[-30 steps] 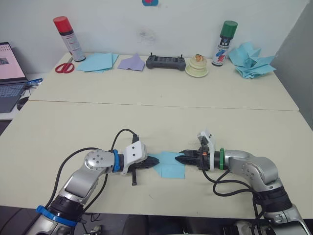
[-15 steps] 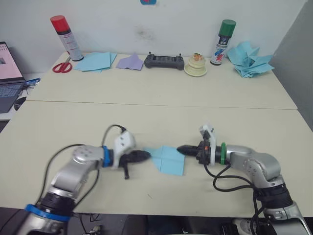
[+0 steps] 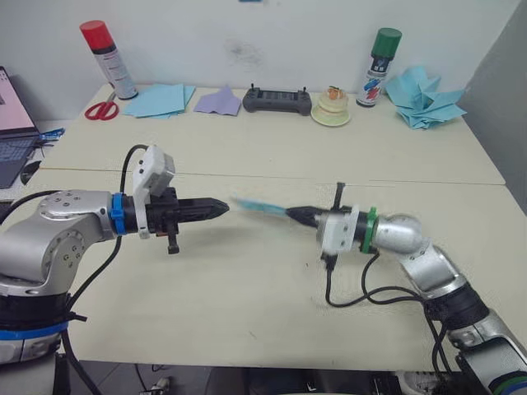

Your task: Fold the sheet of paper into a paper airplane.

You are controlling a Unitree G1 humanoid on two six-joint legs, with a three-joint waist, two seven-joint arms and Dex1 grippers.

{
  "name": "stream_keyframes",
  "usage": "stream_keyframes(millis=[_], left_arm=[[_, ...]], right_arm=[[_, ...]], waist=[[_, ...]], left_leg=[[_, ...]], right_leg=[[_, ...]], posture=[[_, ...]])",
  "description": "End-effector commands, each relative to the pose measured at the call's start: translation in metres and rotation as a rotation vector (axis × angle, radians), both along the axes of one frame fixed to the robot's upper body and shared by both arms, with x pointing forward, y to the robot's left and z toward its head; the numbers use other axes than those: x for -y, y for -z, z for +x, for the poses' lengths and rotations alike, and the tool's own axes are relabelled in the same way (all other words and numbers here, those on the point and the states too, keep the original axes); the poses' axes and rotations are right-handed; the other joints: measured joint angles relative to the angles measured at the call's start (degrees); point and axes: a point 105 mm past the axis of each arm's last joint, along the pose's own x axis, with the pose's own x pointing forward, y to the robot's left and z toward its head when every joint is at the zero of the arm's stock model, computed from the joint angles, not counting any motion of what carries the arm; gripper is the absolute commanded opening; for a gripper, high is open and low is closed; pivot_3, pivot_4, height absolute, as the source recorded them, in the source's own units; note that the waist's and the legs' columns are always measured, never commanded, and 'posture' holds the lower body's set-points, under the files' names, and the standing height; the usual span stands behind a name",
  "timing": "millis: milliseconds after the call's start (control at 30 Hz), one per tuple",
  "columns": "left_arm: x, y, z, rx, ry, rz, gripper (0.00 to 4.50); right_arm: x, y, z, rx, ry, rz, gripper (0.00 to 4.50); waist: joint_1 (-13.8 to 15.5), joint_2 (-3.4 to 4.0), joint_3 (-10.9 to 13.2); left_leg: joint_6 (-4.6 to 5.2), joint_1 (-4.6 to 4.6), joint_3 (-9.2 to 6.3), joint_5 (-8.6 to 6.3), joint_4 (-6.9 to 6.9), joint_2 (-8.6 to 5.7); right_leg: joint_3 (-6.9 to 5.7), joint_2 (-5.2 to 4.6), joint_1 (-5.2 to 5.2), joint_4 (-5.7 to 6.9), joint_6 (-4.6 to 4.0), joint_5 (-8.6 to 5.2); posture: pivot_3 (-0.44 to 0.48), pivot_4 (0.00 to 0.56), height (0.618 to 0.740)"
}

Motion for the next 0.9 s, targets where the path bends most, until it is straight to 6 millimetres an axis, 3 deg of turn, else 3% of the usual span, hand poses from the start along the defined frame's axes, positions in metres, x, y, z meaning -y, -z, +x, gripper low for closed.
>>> stream_keyframes(millis=[33,100,233,333,467,633,733,833,900], left_arm=[[0.002,0.000,-0.005,0.016,0.027,0.019,0.00],[0.005,0.001,-0.006,0.005,0.041,0.021,0.00],[0.013,0.015,-0.009,-0.016,0.069,0.046,0.00],[0.021,0.026,-0.010,-0.022,0.092,0.059,0.00],[0.037,0.037,-0.008,0.007,0.108,0.051,0.00],[0.056,0.056,0.000,0.059,0.093,0.057,0.00],[0.066,0.070,-0.005,0.044,0.110,0.073,0.00],[0.068,0.077,-0.011,0.033,0.136,0.102,0.00],[0.069,0.084,-0.015,0.021,0.152,0.132,0.00]], right_arm=[[0.002,0.011,-0.024,0.060,-0.136,-0.043,0.02],[0.007,0.020,-0.031,0.021,-0.169,-0.063,0.02],[0.017,0.037,-0.052,-0.169,-0.235,-0.105,1.18],[0.027,0.037,-0.053,-0.312,-0.186,-0.076,2.27],[0.040,0.032,-0.061,-0.464,-0.211,-0.080,2.27],[0.033,0.013,-0.036,-0.577,-0.100,0.077,2.27],[0.024,0.018,-0.022,-0.710,-0.002,0.145,1.33],[0.019,0.031,-0.023,-0.822,0.048,0.112,0.22],[0.017,0.044,-0.028,-0.913,0.085,0.083,0.05]], waist=[[0.11,0.00,0.01],[0.30,0.00,0.02],[0.48,0.00,0.01],[0.74,0.00,0.01],[1.00,0.00,0.02],[1.21,-0.01,0.01],[1.24,0.00,0.00],[1.39,0.01,0.01],[1.41,0.00,0.00]], left_leg=[[0.00,0.00,-0.02,0.00,0.01,0.00],[0.00,0.01,-0.06,0.00,0.05,-0.01],[0.00,0.13,-0.07,0.01,0.08,-0.02],[0.00,0.13,-0.09,0.01,0.10,-0.02],[0.00,0.13,-0.09,0.01,0.14,-0.02],[0.00,0.14,-0.12,0.01,0.19,-0.02],[0.00,0.17,-0.16,0.01,0.18,-0.01],[0.00,0.13,-0.19,0.01,0.18,-0.01],[0.00,0.10,-0.17,0.01,0.18,-0.02]], right_leg=[[-0.02,0.00,0.00,0.02,-0.02,0.00],[-0.04,0.00,0.01,0.07,-0.03,0.00],[-0.04,0.00,0.14,0.08,-0.03,0.00],[-0.03,0.01,0.14,0.12,-0.04,0.00],[-0.02,0.01,0.14,0.14,-0.04,0.00],[-0.02,0.02,0.17,0.15,-0.04,0.01],[-0.02,0.05,0.16,0.21,-0.07,0.03],[-0.05,0.05,0.13,0.23,-0.08,0.02],[-0.04,0.03,0.12,0.20,-0.08,0.02]], posture=[[0.000,0.150,0.740],[0.000,0.150,0.740],[0.000,0.150,0.740],[0.000,0.150,0.740],[0.000,0.150,0.740],[0.000,0.150,0.740],[0.000,0.150,0.740],[0.000,0.150,0.740],[0.000,0.150,0.740]])
